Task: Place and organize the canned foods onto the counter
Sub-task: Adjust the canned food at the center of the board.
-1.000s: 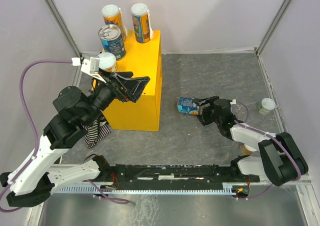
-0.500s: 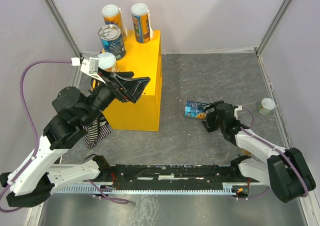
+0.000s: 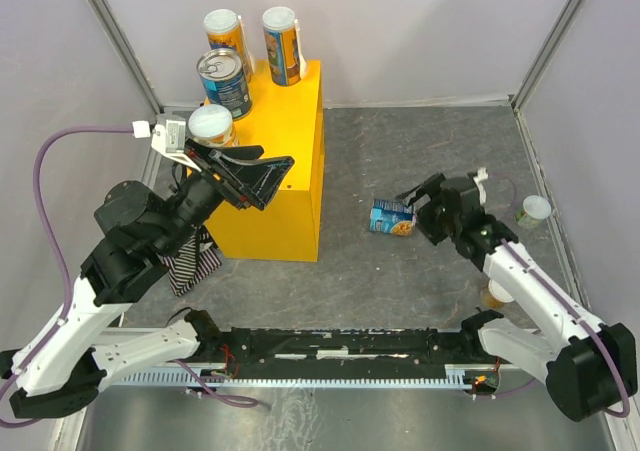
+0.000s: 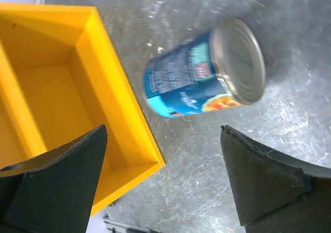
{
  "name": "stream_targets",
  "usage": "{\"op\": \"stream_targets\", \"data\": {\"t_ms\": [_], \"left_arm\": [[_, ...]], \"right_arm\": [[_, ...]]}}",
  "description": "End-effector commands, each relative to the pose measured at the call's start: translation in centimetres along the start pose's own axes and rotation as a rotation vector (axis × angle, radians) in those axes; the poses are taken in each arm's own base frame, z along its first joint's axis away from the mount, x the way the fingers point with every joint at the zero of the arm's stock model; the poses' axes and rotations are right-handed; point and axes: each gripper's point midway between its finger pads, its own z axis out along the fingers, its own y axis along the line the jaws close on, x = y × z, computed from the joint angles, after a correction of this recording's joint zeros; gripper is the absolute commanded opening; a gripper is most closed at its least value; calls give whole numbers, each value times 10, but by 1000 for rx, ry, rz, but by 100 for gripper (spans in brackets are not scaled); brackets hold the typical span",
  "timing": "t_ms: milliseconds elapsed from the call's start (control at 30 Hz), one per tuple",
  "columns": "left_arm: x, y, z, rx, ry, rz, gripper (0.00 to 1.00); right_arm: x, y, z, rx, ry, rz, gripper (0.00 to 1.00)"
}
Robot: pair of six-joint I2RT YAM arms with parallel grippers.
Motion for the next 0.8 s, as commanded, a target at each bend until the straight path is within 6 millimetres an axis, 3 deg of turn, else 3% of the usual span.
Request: {"op": "stream_targets", "data": {"t_ms": [0, 167, 333, 533, 767], "left_arm": [[-9, -11, 1, 47, -39, -45, 100], [-8, -13, 5, 57, -38, -49, 99], [-6, -15, 8, 66, -33, -53, 99], [-8, -13, 5, 58, -36, -54, 100], [-11, -9, -3, 37, -44, -46, 100]], "right_arm": [[-10, 22, -30, 29, 39, -355, 97], [-13, 41, -39, 97, 110, -722, 97], [2, 52, -33, 188, 175, -1037, 98], [21, 56, -13, 239, 222, -1243, 98], [20, 53, 1, 293, 229, -1466, 100]]}}
